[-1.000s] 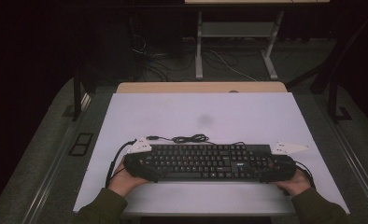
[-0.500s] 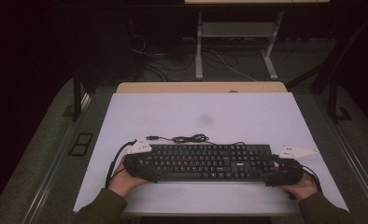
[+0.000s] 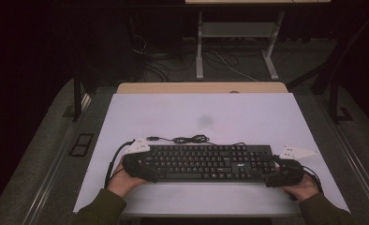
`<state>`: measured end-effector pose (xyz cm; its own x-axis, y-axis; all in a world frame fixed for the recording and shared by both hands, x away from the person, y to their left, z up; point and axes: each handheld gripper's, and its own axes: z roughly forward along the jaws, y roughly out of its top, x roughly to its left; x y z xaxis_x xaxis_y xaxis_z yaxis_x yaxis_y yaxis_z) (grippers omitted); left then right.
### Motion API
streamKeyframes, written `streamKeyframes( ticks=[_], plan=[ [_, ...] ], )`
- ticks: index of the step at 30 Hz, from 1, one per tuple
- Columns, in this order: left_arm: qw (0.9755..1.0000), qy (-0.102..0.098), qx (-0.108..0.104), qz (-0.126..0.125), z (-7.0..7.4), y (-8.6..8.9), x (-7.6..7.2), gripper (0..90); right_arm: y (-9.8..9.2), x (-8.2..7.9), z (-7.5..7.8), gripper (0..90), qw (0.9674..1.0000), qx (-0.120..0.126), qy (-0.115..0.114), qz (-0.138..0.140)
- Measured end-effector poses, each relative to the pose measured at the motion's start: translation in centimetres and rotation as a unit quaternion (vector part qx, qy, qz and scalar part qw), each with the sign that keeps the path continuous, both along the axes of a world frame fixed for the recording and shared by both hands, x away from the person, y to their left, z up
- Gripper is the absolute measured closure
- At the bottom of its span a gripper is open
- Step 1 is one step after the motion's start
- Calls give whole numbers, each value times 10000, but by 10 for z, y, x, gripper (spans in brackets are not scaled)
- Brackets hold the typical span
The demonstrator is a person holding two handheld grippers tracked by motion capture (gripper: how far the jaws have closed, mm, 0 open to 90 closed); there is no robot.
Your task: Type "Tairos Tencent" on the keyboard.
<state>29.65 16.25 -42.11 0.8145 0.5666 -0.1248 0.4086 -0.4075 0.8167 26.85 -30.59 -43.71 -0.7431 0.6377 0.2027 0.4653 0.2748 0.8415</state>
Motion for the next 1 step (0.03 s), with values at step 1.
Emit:
streamKeyframes(
  ticks=[1],
  plan=[
    [10000,3,1,-10,0,-1,0,0,0,0,0,182,10000,20,-5,-1]
  ],
)
